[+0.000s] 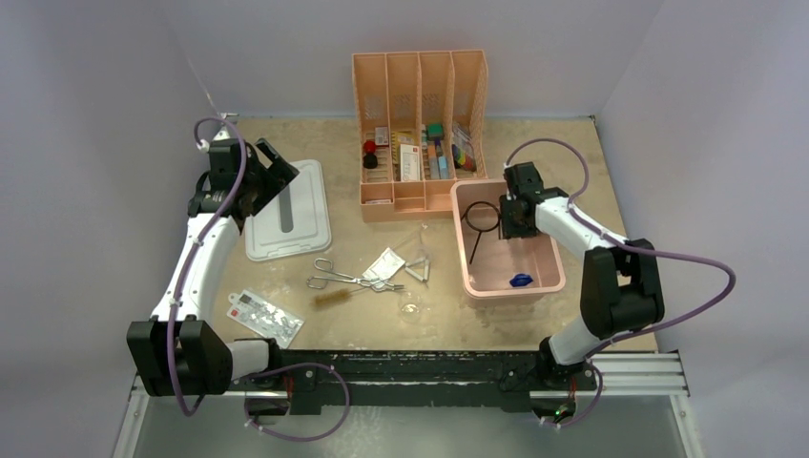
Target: Organize the chemistry lab equipment
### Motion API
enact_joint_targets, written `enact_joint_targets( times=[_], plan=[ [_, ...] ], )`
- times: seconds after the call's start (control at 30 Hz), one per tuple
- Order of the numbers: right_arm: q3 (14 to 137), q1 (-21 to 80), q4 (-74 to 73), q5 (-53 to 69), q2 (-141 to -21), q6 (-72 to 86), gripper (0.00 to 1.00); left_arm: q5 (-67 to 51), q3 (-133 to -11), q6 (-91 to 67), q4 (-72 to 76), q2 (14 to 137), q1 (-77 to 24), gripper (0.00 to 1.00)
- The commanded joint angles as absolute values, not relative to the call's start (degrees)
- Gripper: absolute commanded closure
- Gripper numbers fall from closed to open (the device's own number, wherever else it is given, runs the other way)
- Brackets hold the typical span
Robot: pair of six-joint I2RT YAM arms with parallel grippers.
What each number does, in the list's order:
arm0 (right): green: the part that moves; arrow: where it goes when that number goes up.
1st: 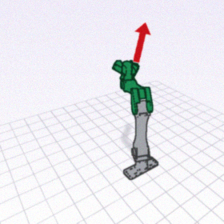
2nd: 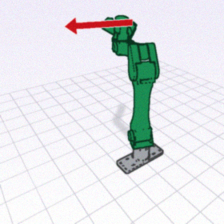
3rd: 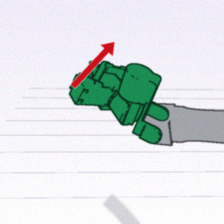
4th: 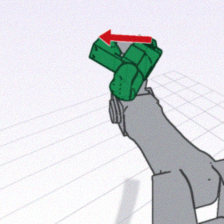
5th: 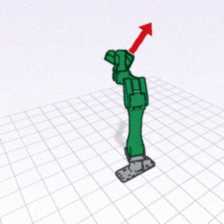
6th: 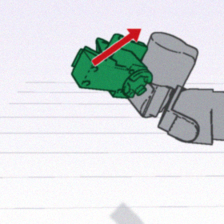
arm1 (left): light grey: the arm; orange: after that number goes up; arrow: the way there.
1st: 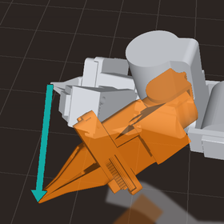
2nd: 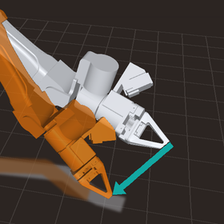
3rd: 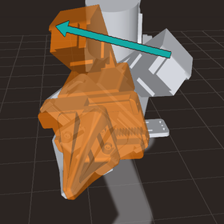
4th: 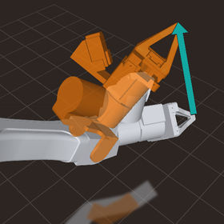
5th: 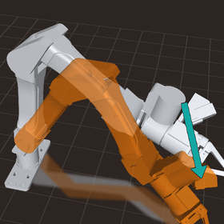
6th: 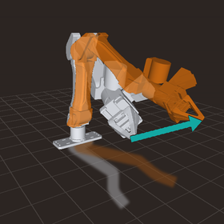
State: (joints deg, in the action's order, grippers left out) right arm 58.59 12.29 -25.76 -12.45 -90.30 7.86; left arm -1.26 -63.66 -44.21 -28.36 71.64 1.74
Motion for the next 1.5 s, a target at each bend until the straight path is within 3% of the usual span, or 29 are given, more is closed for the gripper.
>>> enact_joint_targets(
  times=[0.0, 0.37, 0.57, 1.0, 1.1, 1.27, 1.47],
  plan=[
    [62.38, 12.06, -27.23, -14.64, -86.15, 9.49, 0.6, -1.08, -66.86, -42.42, -27.74, 70.58, 1.49, 0.12],
    [70.26, 12.13, -32.11, -15.2, -74.1, 10.18, 0.48, -6.39, -66.45, -42.37, -26.2, 69.66, 1.39, 0.12],
    [75.37, 13.15, -33.93, -1.61, -70.43, 8.08, 0.42, -11.27, -65.09, -42.1, -22.9, 69.02, 0.47, 0.13],
    [81.79, 45.77, -36.0, -10.36, -75.58, 5.98, 0.18, -4.81, -62.16, -46.39, -22.77, 69.52, -3.25, 0.14],
    [80.63, 52.39, -36.41, -10.75, -78.26, 5.48, 0.01, -6.45, -62.08, -46.96, -22.54, 70.53, -3.25, 0.14],
    [77.67, 61.46, -37.1, -10.99, -83.17, 4.66, 0.01, -7.29, -61.88, -47.58, -22.08, 71.99, -3.25, 0.14],
    [72.17, 63.79, -33.89, -6.17, -86.75, 6.58, 0.01, -7.29, -62.2, -47.38, -22.16, 72.72, -3.25, 0.14]
  ],
)
